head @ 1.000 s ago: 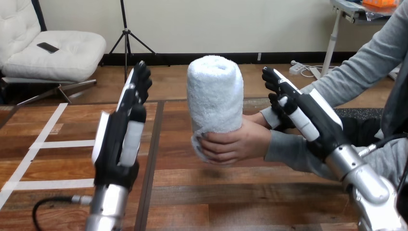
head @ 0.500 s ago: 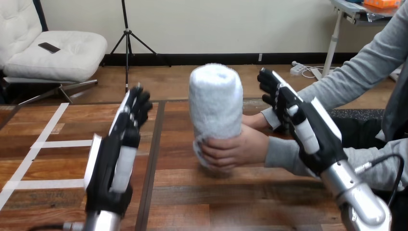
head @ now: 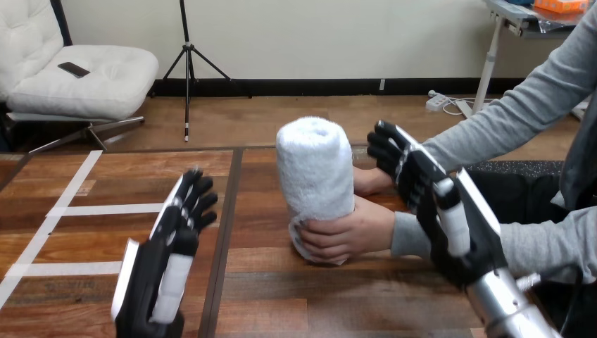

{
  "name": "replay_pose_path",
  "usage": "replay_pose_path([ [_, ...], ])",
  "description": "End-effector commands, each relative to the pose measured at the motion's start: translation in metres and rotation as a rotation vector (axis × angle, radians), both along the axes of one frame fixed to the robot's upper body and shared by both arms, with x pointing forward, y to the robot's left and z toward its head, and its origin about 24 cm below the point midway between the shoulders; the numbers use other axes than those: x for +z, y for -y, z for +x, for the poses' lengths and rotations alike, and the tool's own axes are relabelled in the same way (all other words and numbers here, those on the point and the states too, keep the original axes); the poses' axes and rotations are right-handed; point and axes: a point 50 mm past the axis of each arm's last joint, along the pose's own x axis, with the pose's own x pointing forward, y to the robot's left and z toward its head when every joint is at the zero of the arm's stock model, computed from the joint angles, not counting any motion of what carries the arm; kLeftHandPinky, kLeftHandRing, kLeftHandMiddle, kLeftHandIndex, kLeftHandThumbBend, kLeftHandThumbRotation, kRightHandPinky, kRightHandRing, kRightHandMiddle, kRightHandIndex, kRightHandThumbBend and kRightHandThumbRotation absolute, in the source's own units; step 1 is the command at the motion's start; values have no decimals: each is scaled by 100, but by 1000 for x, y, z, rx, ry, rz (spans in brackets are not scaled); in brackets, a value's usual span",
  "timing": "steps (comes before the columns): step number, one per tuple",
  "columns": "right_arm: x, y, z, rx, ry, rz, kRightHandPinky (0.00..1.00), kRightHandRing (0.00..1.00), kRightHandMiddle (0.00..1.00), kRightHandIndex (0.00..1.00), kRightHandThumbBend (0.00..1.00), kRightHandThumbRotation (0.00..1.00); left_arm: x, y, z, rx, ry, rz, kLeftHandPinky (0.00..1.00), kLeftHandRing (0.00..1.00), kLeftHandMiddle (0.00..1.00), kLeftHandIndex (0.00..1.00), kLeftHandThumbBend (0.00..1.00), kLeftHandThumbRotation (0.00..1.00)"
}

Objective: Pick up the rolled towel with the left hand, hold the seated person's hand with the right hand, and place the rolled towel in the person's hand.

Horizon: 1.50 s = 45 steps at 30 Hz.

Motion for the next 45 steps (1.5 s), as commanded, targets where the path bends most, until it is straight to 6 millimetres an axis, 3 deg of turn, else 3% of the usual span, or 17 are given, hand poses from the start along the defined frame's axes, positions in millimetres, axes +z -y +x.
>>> replay_pose_path([
  [1, 47, -12, -10, 85, 215, 103, 98, 92, 92, 92, 100, 100, 54, 12, 4, -63, 289, -27, 85, 90, 91, 93, 88, 92],
  [18, 40, -16, -34, 115, 152, 158, 95, 92, 92, 91, 100, 100, 63, 17, -1, -57, 338, 9, 81, 89, 90, 90, 90, 89],
  [45, 35, -24, -40, 144, 113, 188, 95, 94, 92, 91, 100, 100, 66, 21, 1, -74, 370, -4, 77, 86, 87, 87, 86, 87],
])
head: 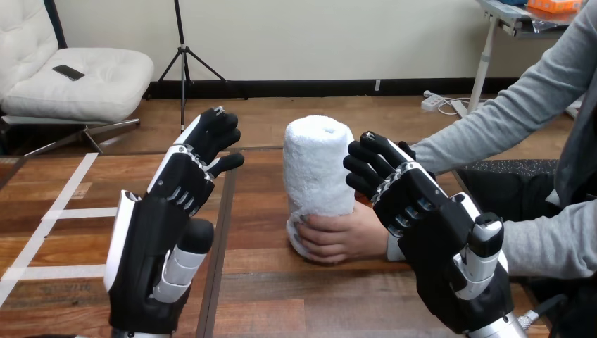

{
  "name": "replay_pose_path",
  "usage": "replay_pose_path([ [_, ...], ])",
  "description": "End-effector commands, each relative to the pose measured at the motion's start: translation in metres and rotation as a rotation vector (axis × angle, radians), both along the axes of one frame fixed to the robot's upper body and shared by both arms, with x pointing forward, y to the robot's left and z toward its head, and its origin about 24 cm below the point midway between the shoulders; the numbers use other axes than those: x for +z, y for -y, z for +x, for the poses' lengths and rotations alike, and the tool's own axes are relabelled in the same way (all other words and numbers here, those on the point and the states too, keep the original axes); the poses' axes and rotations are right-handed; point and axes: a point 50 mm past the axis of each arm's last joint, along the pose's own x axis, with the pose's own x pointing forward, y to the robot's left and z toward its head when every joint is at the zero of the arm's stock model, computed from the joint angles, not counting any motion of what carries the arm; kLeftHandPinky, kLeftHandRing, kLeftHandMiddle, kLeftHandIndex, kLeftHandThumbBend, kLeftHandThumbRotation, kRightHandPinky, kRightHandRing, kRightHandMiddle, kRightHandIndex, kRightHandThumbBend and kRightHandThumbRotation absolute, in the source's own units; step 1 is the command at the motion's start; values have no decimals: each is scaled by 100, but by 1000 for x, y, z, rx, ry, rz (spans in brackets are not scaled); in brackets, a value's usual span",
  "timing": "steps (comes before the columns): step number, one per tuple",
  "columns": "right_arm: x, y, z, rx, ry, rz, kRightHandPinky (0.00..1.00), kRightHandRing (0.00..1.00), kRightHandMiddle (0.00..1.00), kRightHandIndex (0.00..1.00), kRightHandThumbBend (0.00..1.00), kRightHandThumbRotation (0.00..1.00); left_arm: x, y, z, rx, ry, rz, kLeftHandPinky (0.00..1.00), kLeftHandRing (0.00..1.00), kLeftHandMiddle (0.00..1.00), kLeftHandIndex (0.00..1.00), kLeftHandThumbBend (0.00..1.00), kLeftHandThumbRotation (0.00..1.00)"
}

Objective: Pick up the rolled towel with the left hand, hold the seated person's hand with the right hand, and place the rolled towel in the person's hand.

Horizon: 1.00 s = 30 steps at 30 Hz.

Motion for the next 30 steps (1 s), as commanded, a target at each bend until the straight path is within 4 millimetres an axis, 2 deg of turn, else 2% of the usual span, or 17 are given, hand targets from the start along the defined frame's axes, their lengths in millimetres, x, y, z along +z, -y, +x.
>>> replay_pose_path([
  [1, 14, -2, 6, -7, 65, 6, 95, 94, 92, 91, 100, 100, 2, 2, -2, -4, 21, -19, 77, 86, 87, 87, 85, 87],
  [30, 16, 3, 12, -11, 71, -20, 97, 94, 92, 89, 100, 100, 0, 5, 3, -20, 14, -8, 77, 86, 87, 88, 85, 89],
])
